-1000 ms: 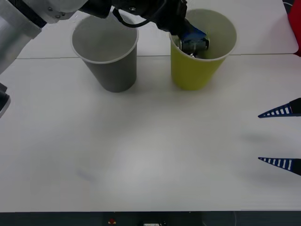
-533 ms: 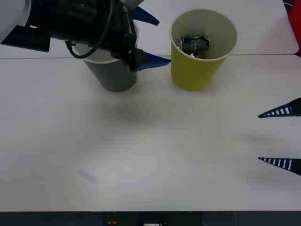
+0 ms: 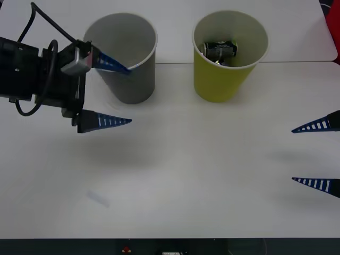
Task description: Put the can into the green bin and the plastic bottle into the gray bin
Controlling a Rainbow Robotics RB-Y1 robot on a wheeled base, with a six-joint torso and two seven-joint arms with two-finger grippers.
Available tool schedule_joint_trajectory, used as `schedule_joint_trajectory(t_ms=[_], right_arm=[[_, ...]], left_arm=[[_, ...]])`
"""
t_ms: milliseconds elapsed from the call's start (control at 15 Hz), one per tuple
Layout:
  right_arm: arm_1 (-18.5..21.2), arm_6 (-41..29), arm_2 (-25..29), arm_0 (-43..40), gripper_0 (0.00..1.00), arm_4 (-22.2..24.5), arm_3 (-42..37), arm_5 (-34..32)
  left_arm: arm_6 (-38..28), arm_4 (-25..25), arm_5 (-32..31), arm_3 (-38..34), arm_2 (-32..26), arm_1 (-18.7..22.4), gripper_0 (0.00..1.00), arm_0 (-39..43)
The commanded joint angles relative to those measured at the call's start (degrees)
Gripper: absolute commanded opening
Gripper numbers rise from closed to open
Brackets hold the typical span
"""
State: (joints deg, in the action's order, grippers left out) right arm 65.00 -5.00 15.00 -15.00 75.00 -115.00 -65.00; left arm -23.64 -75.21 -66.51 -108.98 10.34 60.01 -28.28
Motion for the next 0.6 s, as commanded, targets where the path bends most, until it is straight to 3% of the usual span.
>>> schedule_joint_trajectory(t_ms=[67, 333, 600], right_arm=[[0.0, 0.0, 0.0, 0.0, 1.0, 0.0, 0.0, 0.0], [0.0, 0.0, 0.0, 0.0, 1.0, 0.0, 0.0, 0.0], [0.0, 0.0, 0.0, 0.0, 1.0, 0.0, 0.0, 0.0]], left_arm=[[7.2, 0.4, -6.3, 0.0, -6.6, 1.2, 1.0, 6.7], [19.1, 3.4, -6.4, 0.1, -11.7, 4.4, 1.0, 17.5], [22.8, 7.0, -6.4, 0.0, -18.1, 6.3, 1.0, 28.8]])
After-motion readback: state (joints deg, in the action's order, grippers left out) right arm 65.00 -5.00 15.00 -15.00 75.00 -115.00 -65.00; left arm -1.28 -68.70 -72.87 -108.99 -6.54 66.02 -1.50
